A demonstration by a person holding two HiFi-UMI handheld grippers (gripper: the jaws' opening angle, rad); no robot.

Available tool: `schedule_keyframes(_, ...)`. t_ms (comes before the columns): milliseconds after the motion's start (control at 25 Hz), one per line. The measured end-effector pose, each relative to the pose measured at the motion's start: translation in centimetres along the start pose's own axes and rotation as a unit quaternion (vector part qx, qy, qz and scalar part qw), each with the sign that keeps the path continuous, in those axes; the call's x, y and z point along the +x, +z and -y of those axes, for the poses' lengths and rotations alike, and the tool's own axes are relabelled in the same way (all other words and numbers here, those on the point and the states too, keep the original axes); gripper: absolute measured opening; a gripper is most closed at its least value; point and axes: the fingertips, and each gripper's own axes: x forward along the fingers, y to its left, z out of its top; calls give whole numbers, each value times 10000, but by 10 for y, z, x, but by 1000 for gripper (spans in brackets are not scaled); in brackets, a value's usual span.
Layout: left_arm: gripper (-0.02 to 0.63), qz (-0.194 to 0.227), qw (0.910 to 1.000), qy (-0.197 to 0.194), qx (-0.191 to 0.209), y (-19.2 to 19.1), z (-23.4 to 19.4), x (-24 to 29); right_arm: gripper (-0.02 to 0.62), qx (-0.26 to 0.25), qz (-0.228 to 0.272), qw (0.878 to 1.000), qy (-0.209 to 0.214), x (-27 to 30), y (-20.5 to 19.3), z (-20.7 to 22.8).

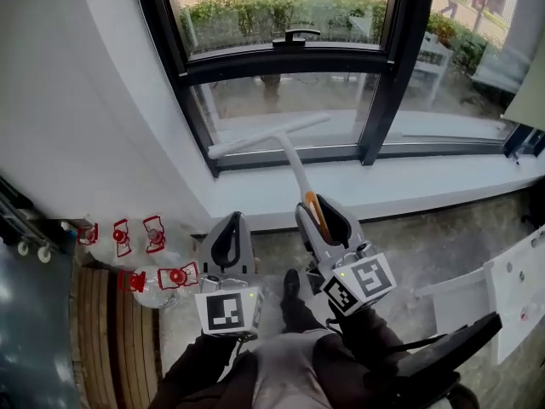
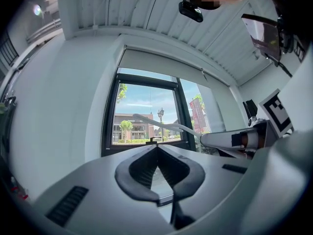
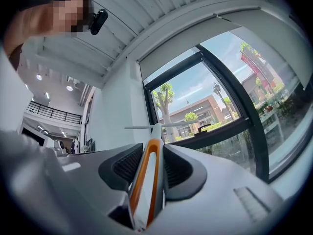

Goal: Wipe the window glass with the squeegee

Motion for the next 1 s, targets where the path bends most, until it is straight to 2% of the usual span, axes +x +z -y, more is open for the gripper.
schedule_keyframes(320,2,24,9999,99,27,-15,-43,122,132,-158,246,9995,102,108,4,61)
schedule_keyframes(560,2,149,9996,208,137,-1,-74,216,132,-175,429,9988,155,191,22,109)
schedule_keyframes(760,2,209,9992,293,164,10,-108,270,132,-239,547,9980,224,255,35,123)
schedule_keyframes(1000,2,315,9988,363,101,13,-166,325,132,-450,807,9951,348,338,51,117)
